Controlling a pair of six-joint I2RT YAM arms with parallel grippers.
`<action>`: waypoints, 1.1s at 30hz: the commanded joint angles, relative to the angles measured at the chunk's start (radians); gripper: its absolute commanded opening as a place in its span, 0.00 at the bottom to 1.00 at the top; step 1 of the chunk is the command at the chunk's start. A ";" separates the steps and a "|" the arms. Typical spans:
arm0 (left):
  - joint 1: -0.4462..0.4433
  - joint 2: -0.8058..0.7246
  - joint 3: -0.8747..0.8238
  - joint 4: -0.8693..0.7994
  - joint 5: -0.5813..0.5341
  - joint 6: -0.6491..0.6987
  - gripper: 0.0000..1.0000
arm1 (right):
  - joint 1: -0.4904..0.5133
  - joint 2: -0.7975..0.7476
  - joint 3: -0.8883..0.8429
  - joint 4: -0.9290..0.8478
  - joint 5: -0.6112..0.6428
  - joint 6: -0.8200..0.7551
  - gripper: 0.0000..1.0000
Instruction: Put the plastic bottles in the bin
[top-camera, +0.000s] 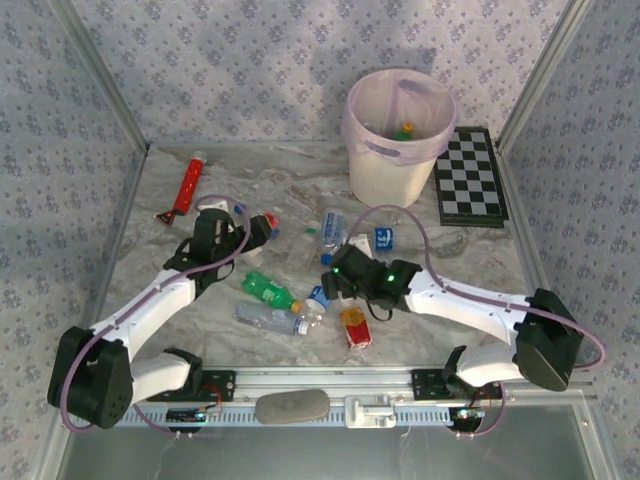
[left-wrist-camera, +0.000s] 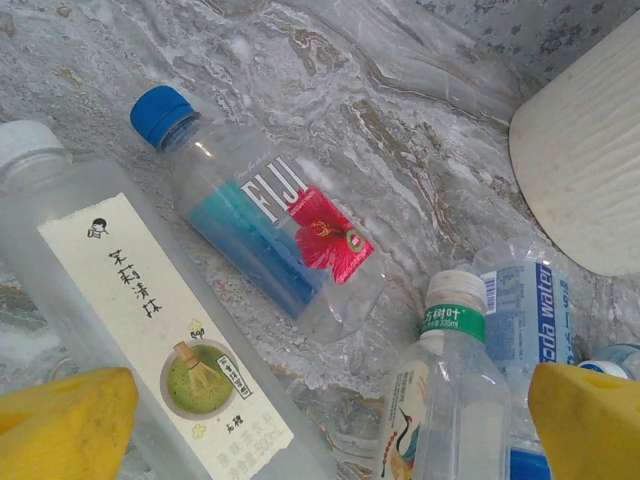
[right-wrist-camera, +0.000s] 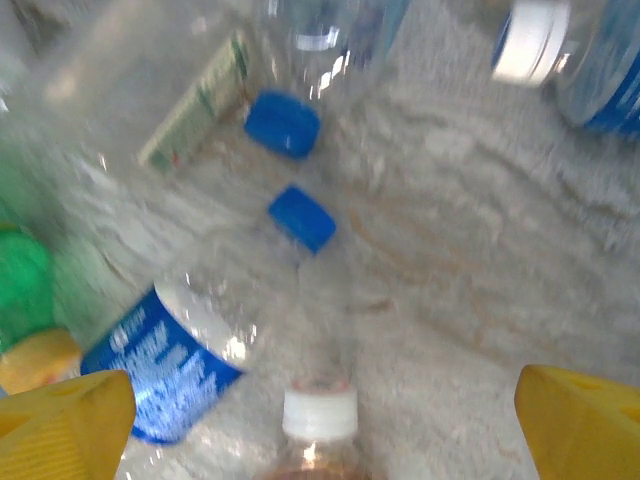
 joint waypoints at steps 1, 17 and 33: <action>-0.006 0.022 0.048 0.017 0.018 0.011 1.00 | 0.060 0.041 -0.016 -0.135 0.038 0.102 0.98; -0.016 0.070 0.070 0.028 0.024 0.009 1.00 | 0.151 0.139 -0.091 -0.090 -0.058 0.186 0.81; -0.016 0.068 0.069 0.025 0.019 0.008 1.00 | 0.151 0.138 -0.090 -0.085 -0.071 0.183 0.50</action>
